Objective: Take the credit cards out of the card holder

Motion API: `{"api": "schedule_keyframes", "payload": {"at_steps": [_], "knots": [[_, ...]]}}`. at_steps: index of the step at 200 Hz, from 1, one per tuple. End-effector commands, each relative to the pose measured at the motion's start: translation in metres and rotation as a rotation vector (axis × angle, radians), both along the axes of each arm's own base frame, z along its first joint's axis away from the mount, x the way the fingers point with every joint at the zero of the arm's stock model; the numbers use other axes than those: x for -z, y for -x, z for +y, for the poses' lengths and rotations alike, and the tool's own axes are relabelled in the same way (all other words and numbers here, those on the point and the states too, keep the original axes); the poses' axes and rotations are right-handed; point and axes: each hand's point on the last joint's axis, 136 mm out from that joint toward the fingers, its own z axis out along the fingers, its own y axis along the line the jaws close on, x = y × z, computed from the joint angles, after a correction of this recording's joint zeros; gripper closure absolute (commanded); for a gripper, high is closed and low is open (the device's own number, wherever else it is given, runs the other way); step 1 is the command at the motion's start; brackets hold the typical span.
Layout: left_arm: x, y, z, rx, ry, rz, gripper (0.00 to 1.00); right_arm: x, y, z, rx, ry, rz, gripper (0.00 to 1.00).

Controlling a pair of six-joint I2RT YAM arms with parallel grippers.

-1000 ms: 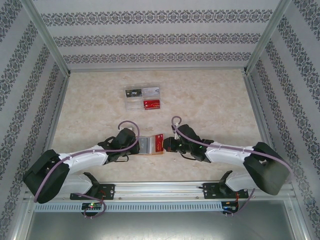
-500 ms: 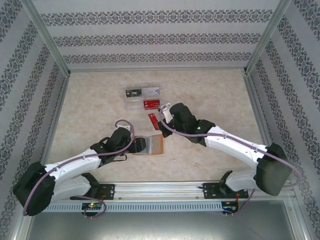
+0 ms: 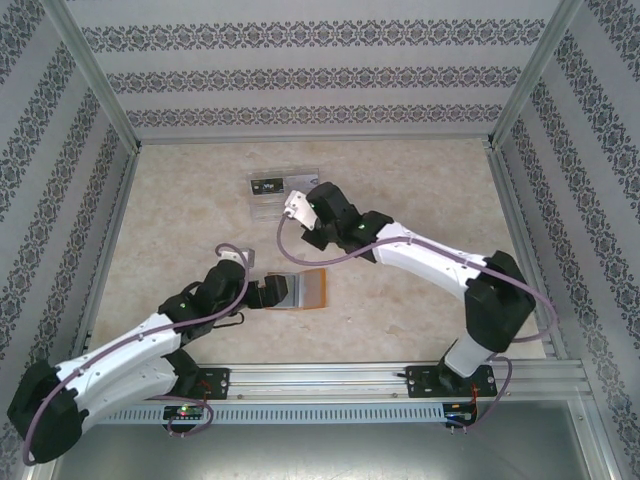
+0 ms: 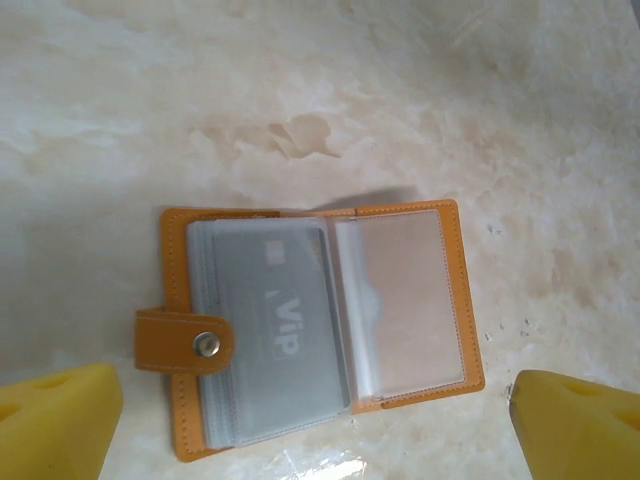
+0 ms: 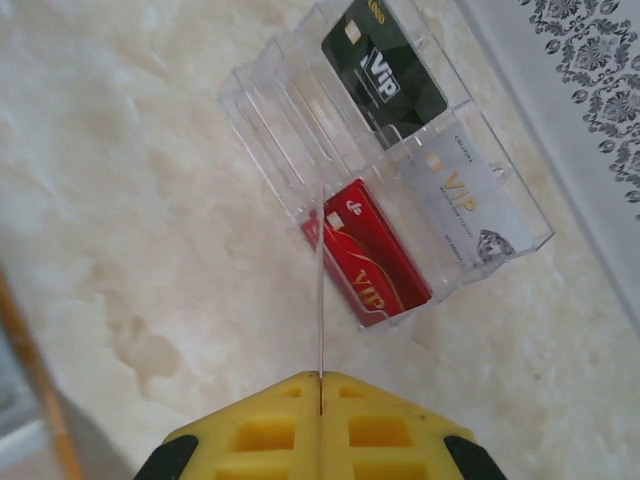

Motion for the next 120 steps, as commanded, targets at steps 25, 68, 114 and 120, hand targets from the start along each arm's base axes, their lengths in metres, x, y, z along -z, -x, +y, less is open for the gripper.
{"api": "schedule_keyframes", "payload": {"at_steps": [25,68,114,120], "knots": [[0.008,0.012,0.047,-0.156,-0.091,-0.002,0.0,0.015,-0.028,0.005,-0.167,0.261,-0.113,1.0],[0.0,0.019,0.068,-0.234,-0.086,-0.036,0.0,0.037,-0.053,0.012,-0.23,0.44,-0.17,1.0],[0.0,0.022,0.072,-0.242,-0.08,-0.049,0.0,0.05,-0.072,0.003,-0.211,0.46,-0.15,1.0],[-0.001,0.021,0.072,-0.24,-0.078,-0.05,0.0,0.052,-0.074,0.002,-0.207,0.462,-0.148,1.0]]}}
